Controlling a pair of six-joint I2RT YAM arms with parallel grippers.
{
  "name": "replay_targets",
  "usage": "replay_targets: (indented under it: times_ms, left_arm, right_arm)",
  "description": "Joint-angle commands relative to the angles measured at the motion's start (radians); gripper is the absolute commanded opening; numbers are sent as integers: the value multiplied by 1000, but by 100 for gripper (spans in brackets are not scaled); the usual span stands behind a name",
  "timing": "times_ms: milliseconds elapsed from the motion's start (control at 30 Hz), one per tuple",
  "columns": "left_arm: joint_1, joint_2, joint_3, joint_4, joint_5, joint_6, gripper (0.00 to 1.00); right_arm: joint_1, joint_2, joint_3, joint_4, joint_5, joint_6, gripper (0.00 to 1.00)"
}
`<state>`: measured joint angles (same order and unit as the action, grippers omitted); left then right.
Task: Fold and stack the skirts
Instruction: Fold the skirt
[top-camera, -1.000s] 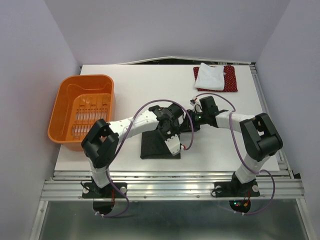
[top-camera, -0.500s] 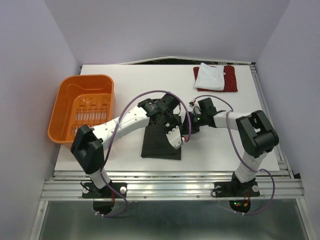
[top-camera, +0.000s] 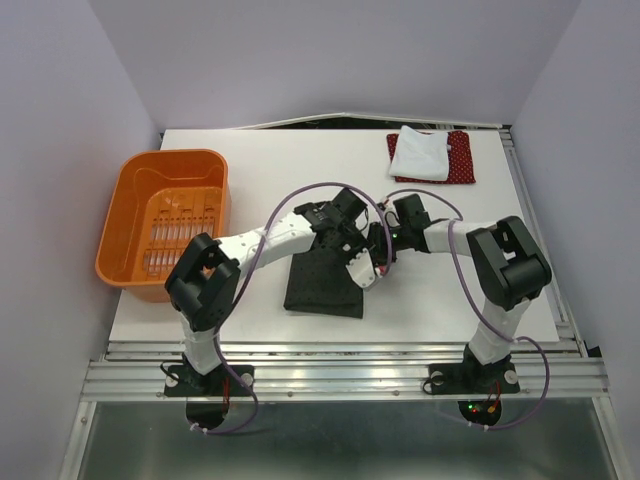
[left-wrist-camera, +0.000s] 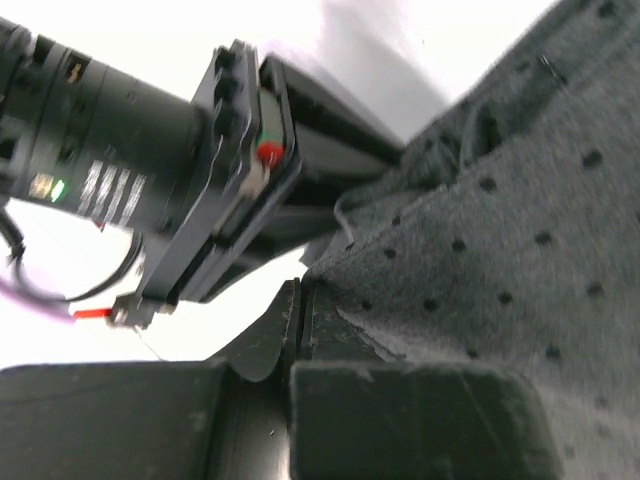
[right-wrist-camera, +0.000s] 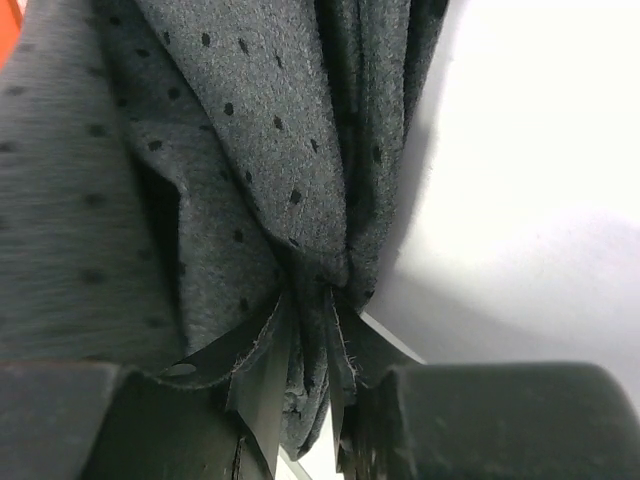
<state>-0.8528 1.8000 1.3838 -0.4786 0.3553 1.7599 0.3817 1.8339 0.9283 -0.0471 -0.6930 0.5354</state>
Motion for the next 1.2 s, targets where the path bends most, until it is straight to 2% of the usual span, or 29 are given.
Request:
replay_targets:
  times_ms: [0, 167, 333, 367, 467, 567, 600, 633, 667, 700, 767, 867, 933, 967, 1000, 1033, 1067, 1100, 1133, 1167]
  left_arm:
    - [-2, 36, -28, 147, 57, -33, 0]
    - [6, 110, -78, 261, 51, -63, 0]
    - [6, 145, -94, 305, 45, -122, 2]
    - [6, 141, -95, 319, 39, -132, 6]
    - [6, 93, -98, 327, 16, -187, 34]
    - [6, 1, -100, 289, -27, -211, 45]
    - [6, -28, -98, 282, -35, -223, 52]
    - [8, -56, -91, 273, -44, -235, 53]
    - [6, -109, -80, 256, -49, -285, 55]
    - [8, -134, -66, 242, -50, -321, 58]
    - [9, -194, -17, 183, -73, -419, 60]
    - [24, -272, 15, 132, -98, -561, 63]
    - [60, -330, 8, 132, -93, -650, 66]
    - [98, -346, 4, 132, -82, -762, 67]
    - [98, -361, 1, 133, -66, -821, 68]
    - [144, -381, -9, 146, -23, -886, 68]
    - [171, -381, -15, 153, 11, -958, 68]
    - [204, -392, -22, 159, 58, -1026, 68]
    - [234, -395, -31, 169, 112, -1174, 68]
    - [298, -392, -55, 196, 232, -1251, 68]
  right_arm:
    - [13, 19, 47, 35, 3, -15, 25]
    - [13, 11, 47, 16, 15, -28, 25]
    - [13, -11, 58, -39, 50, -74, 26]
    - [13, -19, 64, -49, 58, -83, 26]
    - [-16, -57, 86, -137, 101, -136, 27]
    - [-50, -110, 98, -192, 142, -208, 29]
    - [-59, -123, 109, -229, 150, -230, 31]
    - [-60, -151, 119, -252, 161, -279, 34]
    - [-72, -168, 130, -275, 176, -300, 38]
    - [-82, -185, 150, -315, 181, -340, 46]
    - [-83, -245, 168, -339, 185, -379, 54]
    - [-83, -332, 196, -361, 190, -432, 76]
    - [-83, -379, 223, -358, 132, -451, 82]
    - [-83, -387, 234, -353, 100, -440, 85]
    - [-83, -392, 245, -343, 49, -419, 86]
    - [-83, -392, 259, -324, -64, -352, 87]
    - [-83, -389, 259, -303, -65, -300, 88]
    - [-83, -381, 257, -231, -173, -248, 90]
    - [-83, -363, 250, -190, -224, -139, 94]
    - [-51, -354, 241, -142, -259, -85, 95]
